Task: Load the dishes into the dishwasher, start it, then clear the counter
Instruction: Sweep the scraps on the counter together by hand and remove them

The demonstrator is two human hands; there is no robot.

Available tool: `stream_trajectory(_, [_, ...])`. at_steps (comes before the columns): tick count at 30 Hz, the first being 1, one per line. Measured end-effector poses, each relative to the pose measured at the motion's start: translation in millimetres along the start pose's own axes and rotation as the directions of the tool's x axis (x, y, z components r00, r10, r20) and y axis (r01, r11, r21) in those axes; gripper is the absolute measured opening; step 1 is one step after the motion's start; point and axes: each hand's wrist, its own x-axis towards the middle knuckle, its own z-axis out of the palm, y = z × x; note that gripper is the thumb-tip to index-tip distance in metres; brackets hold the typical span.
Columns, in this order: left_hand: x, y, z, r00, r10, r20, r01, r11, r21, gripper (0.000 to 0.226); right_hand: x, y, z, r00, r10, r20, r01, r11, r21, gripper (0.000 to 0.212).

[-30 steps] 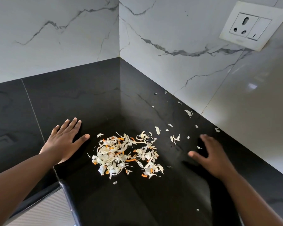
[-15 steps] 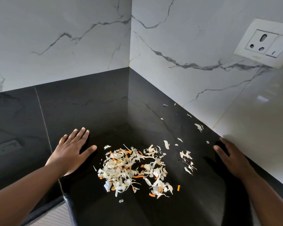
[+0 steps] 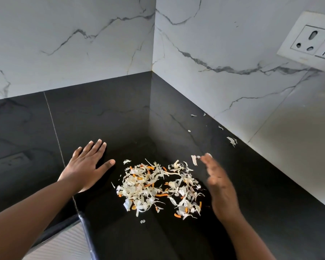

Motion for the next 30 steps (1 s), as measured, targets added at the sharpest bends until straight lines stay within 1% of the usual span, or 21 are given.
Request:
stream_trajectory(1, [-0.1,-0.1,0.1,1.000,-0.001,0.001,0.001,1.000,0.000,0.088,-3.5,4.3,-12.7,0.998,0.007,-0.060,-0.007,1.000,-0.011,0.095])
stream_trajectory(3, [-0.7,0.1,0.2,1.000,-0.002,0.002,0.002,1.000,-0.004,0.087,-15.3,14.8,-44.3,0.993,0.056,-0.108,-0.069,0.990,-0.122,0.099])
stream_trajectory(6, [-1.2,1.0,-0.2,1.000,0.003,-0.006,-0.003,1.000,-0.007,0.086,-50.8,28.8,-86.5,0.974,0.222,-0.041,-0.224,0.922,-0.316,0.101])
stream_trajectory(8, [-1.7,1.8,-1.1,1.000,0.005,-0.004,-0.005,1.000,-0.005,0.086,-83.3,36.7,-103.9,0.935,0.353,0.012,-0.300,0.812,-0.500,0.109])
stream_trajectory(10, [-2.4,2.1,-2.1,1.000,0.003,0.004,-0.003,1.000,-0.008,0.088,-118.8,50.9,-110.4,0.899,0.438,0.001,-0.324,0.666,-0.672,0.125])
stream_trajectory(11, [-3.0,2.6,-1.6,1.000,0.004,0.009,-0.004,1.000,-0.005,0.089,-134.2,55.5,-107.9,0.890,0.456,-0.006,-0.307,0.589,-0.747,0.134])
stream_trajectory(12, [-2.1,2.5,-2.3,1.000,0.006,0.011,-0.006,1.000,0.000,0.090,-144.9,56.1,-100.5,0.888,0.460,0.005,-0.260,0.511,-0.819,0.141])
stream_trajectory(13, [-2.2,2.7,-1.3,1.000,0.009,0.018,-0.010,1.000,0.011,0.091,-154.6,52.4,-90.7,0.883,0.468,0.035,-0.210,0.462,-0.862,0.145])
stream_trajectory(14, [-1.5,1.9,-0.5,1.000,0.009,0.019,-0.010,1.000,0.021,0.091,-160.6,45.0,-77.9,0.890,0.454,0.050,-0.177,0.443,-0.879,0.145])
stream_trajectory(15, [-0.1,0.3,-0.5,1.000,0.009,0.015,-0.010,1.000,0.028,0.091,-163.4,37.8,-63.9,0.901,0.430,0.059,-0.158,0.452,-0.878,0.143])
stream_trajectory(17, [0.1,0.3,0.5,1.000,0.018,0.015,-0.019,0.999,0.032,0.091,-160.7,20.8,-39.3,0.920,0.382,0.082,-0.139,0.514,-0.847,0.135])
stream_trajectory(20, [-0.3,0.5,-0.8,1.000,0.019,0.012,-0.020,0.999,0.028,0.090,-140.5,4.9,-10.0,0.919,0.382,0.097,-0.138,0.542,-0.829,0.127])
stream_trajectory(24, [-0.1,1.0,-1.1,1.000,0.017,0.001,-0.017,0.999,0.038,0.092,-96.5,-10.8,26.3,0.940,0.329,0.088,-0.156,0.646,-0.748,0.128])
stream_trajectory(27, [0.1,1.1,0.4,1.000,0.016,0.000,-0.016,0.999,0.047,0.093,-59.2,-14.0,49.2,0.960,0.276,0.046,-0.168,0.702,-0.692,0.129])
stream_trajectory(30, [0.3,0.9,-0.3,1.000,0.018,0.006,-0.018,0.999,0.041,0.092,-17.9,-14.0,69.6,0.978,0.203,0.036,-0.138,0.773,-0.619,0.128])
